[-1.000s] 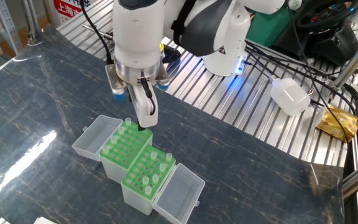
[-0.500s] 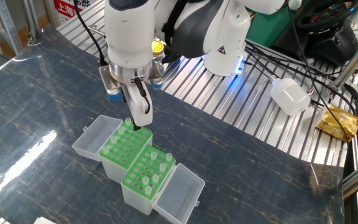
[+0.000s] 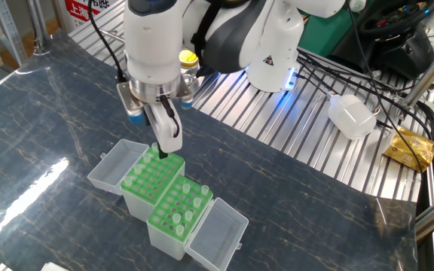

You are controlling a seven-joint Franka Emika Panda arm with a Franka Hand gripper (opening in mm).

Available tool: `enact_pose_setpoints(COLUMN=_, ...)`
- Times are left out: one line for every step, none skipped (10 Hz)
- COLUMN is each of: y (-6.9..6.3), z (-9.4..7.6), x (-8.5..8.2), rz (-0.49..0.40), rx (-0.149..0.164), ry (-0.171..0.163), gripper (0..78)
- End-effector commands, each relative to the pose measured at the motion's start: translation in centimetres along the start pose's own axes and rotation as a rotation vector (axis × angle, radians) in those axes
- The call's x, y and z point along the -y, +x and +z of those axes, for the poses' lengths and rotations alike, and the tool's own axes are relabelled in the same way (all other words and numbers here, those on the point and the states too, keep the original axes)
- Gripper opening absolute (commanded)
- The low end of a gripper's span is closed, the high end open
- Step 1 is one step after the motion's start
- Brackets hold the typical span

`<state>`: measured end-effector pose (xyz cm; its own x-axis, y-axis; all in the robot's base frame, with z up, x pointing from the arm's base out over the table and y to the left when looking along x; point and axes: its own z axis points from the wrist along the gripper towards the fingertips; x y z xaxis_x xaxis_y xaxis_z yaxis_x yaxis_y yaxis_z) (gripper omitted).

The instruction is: Transfer all large pipette tips from one holder to another

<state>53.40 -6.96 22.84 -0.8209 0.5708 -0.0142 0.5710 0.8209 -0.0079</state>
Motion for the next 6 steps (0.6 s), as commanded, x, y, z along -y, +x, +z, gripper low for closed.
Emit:
enact_pose_setpoints(y=-0.07, z=1.16, x=0.51, rz=-0.019, rx=0.012, ry=-0.016, gripper=77.4)
enact_pose_setpoints(y=0.05, z=1.51, x=0.39, rz=-0.017, rx=0.018, ry=-0.020, gripper=77.4)
enact_pose_setpoints(y=0.11, z=1.80, x=0.26, rz=-0.018, rx=0.024, ry=-0.021, gripper=77.4)
enact_pose_setpoints(y=0.10, z=1.84, x=0.25, rz=-0.021, rx=0.024, ry=-0.021, gripper=77.4)
enact_pose_setpoints(y=0.10, z=1.84, x=0.25, rz=-0.023, rx=0.024, ry=-0.021, gripper=77.4)
enact_pose_setpoints(y=0.07, z=1.87, x=0.27, rz=-0.025, rx=0.025, ry=-0.021, gripper=77.4)
